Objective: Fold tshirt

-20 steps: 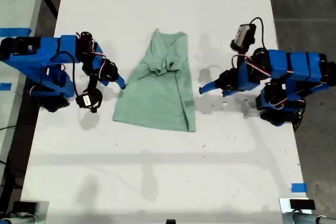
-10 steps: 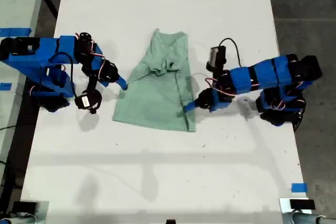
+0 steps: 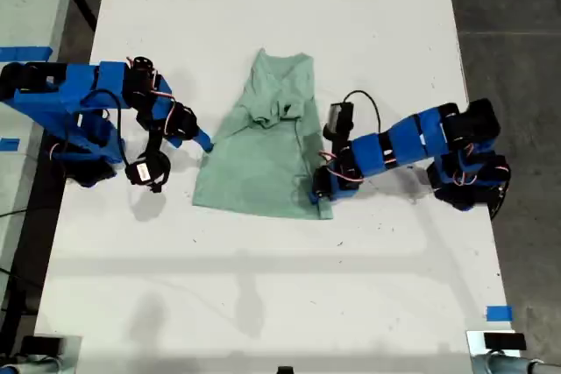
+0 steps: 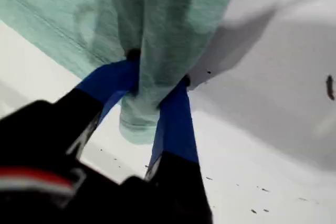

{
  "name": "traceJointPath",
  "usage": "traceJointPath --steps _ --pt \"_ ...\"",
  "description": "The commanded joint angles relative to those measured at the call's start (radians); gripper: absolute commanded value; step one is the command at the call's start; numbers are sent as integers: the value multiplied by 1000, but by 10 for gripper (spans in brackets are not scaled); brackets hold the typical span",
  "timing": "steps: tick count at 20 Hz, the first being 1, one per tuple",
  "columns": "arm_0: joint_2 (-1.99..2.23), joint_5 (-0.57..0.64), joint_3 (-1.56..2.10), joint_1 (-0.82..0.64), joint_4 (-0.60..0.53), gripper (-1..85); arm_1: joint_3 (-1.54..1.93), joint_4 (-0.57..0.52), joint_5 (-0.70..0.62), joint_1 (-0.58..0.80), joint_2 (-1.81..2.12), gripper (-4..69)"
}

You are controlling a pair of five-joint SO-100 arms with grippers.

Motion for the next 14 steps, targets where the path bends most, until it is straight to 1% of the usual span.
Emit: traceJointPath --steps 1,5,7,9,12,14 --pt "38 -11 -5 21 -18 218 9 106 -35 -28 107 -15" --pt "37 -11 -3 21 -40 215 -44 322 -81 -78 296 -15" --pt "35 -11 2 23 -52 214 -138 377 -112 -98 301 -16" --pt "25 -11 3 23 -71 214 -250 341 -147 -84 249 -17" --pt "5 -8 -5 25 -94 211 -380 221 -158 -38 117 -19" --pt "-6 -11 -12 31 -94 211 -373 137 -155 -9 37 -19"
